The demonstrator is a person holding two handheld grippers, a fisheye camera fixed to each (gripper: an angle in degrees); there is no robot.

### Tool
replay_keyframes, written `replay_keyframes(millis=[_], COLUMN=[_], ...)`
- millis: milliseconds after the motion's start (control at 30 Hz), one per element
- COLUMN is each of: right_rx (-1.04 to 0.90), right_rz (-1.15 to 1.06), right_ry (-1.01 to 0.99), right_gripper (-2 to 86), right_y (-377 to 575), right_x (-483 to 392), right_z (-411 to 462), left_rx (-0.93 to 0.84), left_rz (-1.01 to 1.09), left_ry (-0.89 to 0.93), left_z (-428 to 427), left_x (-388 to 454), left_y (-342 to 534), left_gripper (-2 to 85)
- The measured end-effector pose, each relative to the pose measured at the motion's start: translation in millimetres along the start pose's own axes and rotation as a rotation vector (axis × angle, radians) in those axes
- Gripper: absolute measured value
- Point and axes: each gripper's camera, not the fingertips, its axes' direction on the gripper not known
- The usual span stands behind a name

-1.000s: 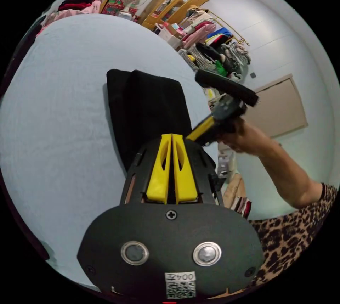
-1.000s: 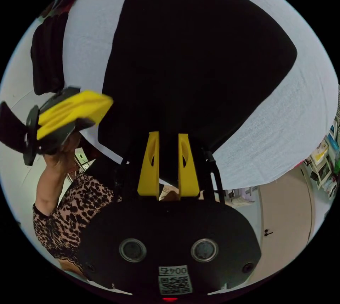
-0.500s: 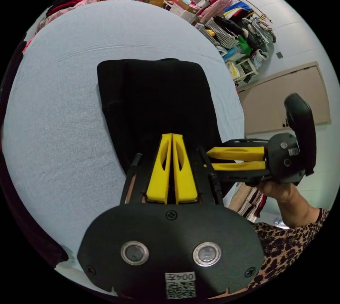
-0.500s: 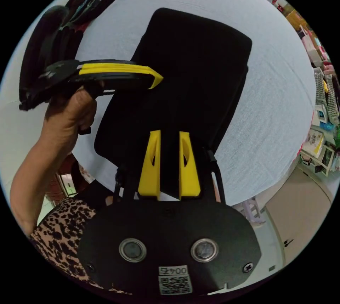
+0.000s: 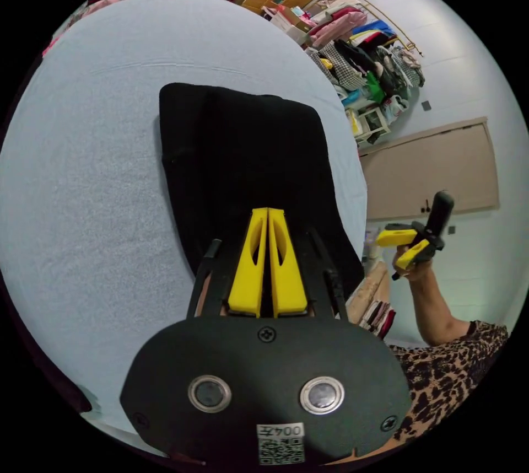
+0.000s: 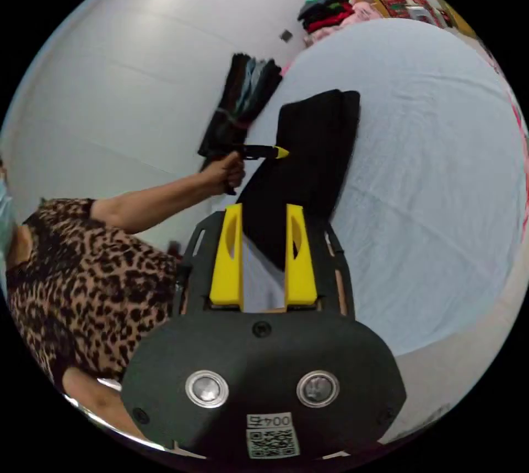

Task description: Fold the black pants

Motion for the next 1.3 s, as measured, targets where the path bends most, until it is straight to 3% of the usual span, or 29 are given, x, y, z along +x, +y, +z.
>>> replay_keyframes(millis=[100, 433, 633, 733, 833, 967, 1133, 1300], right_rx=[0.117, 0.045, -0.146, -0.069, -0.118, -0.022, -0.030, -0.204], right_rz=[0.044, 0.037, 0.018, 0.095, 0.087, 0.045, -0.024, -0.022], right_ry=[-0.100, -0.079, 0.177, 0.080, 0.169, 0.266, 0.300, 0.391], right_gripper=[13.3, 9.6, 5.7, 6.4, 7.4, 9.5, 10.7, 10.0], right_y=[64, 119, 131, 144, 147, 140, 101, 66], right_x=[20, 12, -6, 2, -13, -41, -54, -41], right_z=[-32, -13, 2, -8, -22, -56, -44, -13], left_rx=[0.017, 0.035, 0.033, 0.051, 0.076, 0.208, 0.168, 0.041], left_rz=[-0.030, -0.071, -0.037, -0.060, -0.078, -0.041, 0.078, 0.186], left_ry=[0.083, 0.161, 0.151, 0.180, 0.232, 0.276, 0.071, -0.209], left_z=[-3, -14, -22, -25, -30, -61, -67, -40], left_x=[-16, -40, -47, -56, -64, -63, -36, -13], left_y=[6, 27, 41, 53, 65, 94, 110, 119], left_gripper=[0.0, 0.0, 0.0, 0.1, 0.3, 0.9, 1.5, 1.3])
